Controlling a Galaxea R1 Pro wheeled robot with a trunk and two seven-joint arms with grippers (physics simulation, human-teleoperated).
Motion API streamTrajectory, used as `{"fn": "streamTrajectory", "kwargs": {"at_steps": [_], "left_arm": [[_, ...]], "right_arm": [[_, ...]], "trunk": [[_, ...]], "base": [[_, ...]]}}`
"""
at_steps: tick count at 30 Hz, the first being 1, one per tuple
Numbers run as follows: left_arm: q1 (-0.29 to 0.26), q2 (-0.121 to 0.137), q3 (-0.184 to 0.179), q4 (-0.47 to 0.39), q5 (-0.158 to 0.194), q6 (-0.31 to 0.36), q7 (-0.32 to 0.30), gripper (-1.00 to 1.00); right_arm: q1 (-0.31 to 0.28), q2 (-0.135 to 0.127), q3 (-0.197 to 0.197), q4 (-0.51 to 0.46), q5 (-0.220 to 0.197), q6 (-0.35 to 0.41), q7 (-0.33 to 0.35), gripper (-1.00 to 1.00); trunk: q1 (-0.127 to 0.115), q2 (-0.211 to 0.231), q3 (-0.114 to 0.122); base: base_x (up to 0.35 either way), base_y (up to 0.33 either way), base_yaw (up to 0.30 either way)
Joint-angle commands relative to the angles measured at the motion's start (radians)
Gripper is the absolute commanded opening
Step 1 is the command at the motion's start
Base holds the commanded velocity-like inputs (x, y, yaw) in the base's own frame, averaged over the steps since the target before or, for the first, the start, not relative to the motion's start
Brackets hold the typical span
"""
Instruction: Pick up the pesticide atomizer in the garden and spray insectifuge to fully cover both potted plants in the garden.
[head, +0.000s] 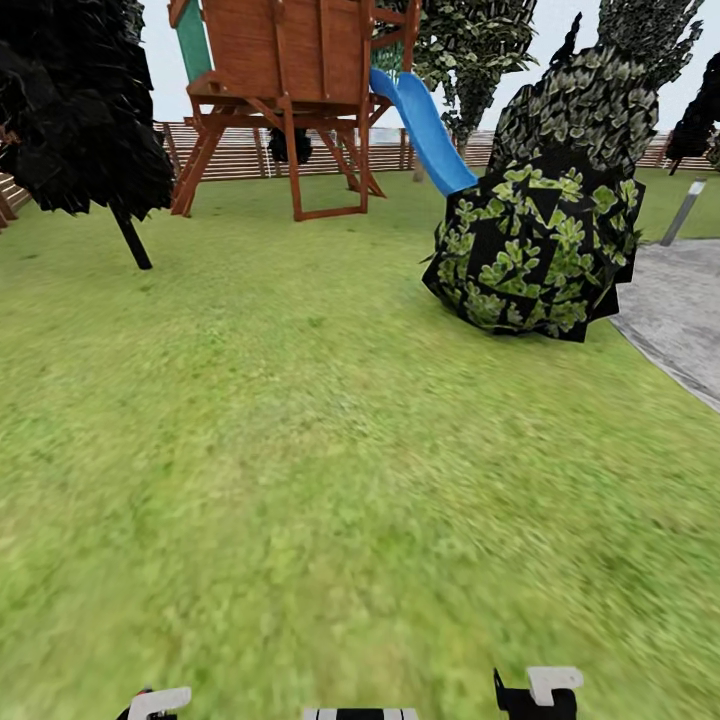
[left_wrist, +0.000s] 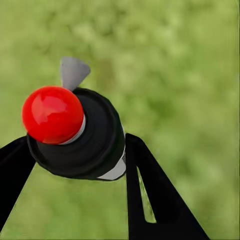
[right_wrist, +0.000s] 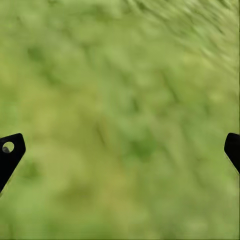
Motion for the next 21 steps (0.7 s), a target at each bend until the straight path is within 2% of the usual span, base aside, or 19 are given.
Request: {"fn": "streamTrajectory", "kwargs": {"at_steps": [1,21], "left_arm": [[-0.001,0.000,0.006,0.001,-0.011,-0.005,0.003,-1.00],[-0.001,0.001,0.007,0.001,-0.011,-0.004,0.002,-1.00]], "right_arm": [[0.000,0.000,0.009,0.000,-0.006,-0.002,-0.004,1.00],[-0.001,0.002,0.009,0.000,-0.006,-0.002,-0.004,1.00]], "trunk": [[0.000,0.000,-0.001],[0.000,0.000,-0.001]], "base": [[0.335,0.000,0.000],[0.335,0.000,0.000]]}}
